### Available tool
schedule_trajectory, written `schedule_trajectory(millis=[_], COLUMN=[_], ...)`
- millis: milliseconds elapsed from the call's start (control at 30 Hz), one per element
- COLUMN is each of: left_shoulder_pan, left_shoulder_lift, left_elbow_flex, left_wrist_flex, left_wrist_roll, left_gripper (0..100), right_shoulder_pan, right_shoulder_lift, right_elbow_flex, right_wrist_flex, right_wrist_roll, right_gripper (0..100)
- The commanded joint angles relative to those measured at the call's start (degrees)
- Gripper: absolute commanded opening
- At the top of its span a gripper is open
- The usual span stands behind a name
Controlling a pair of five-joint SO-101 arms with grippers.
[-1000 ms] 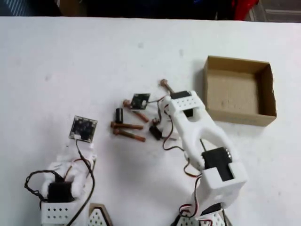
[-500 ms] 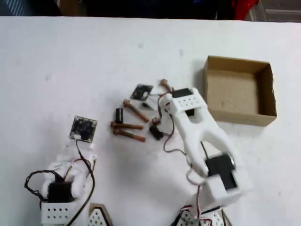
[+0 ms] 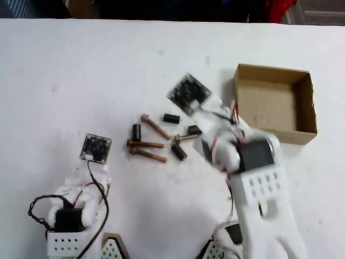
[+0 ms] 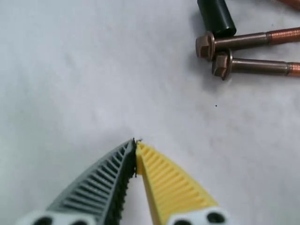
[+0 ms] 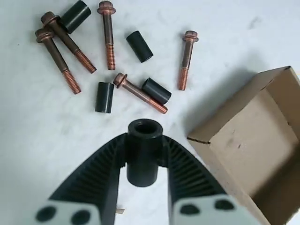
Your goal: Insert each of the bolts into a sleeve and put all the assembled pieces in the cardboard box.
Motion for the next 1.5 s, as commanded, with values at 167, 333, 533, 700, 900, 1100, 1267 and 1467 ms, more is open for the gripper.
schedule_trajectory(millis=[167, 333, 533, 700, 900, 1100, 1267, 1467], left_shoulder_pan=[0.75, 0.75, 0.75, 0.75, 0.92, 2.15, 9.10, 16.92], left_shoulder_lift=[-0.31, -0.22, -0.13, 9.10, 30.81, 47.16, 58.15, 70.90], left_elbow_flex=[-6.68, -10.99, -19.25, -28.48, -42.37, -51.69, -55.56, -60.66], left_wrist_flex=[5.19, 5.71, 7.82, 8.18, 5.98, 4.84, 2.55, -1.67], left_wrist_roll=[0.00, -0.35, -0.35, -0.35, -0.09, 0.18, 7.21, 16.70], left_gripper=[2, 2, 2, 2, 2, 2, 2, 2], right_shoulder_pan=[0.40, 0.40, 0.48, 3.47, 4.18, 4.44, 4.53, 6.11], right_shoulder_lift=[-24.66, -36.09, -46.55, -53.85, -57.98, -57.71, -57.71, -57.71], right_elbow_flex=[18.46, 29.27, 36.84, 43.34, 48.97, 56.26, 59.43, 59.52], right_wrist_flex=[-4.70, -7.43, -8.31, -13.05, -16.57, -24.13, -26.33, -26.33], right_wrist_roll=[-1.32, -1.41, -1.41, -2.90, -8.97, -11.52, -11.52, -11.52], right_gripper=[1.9, 1.8, 1.8, 1.7, 1.7, 1.7, 1.7, 1.7])
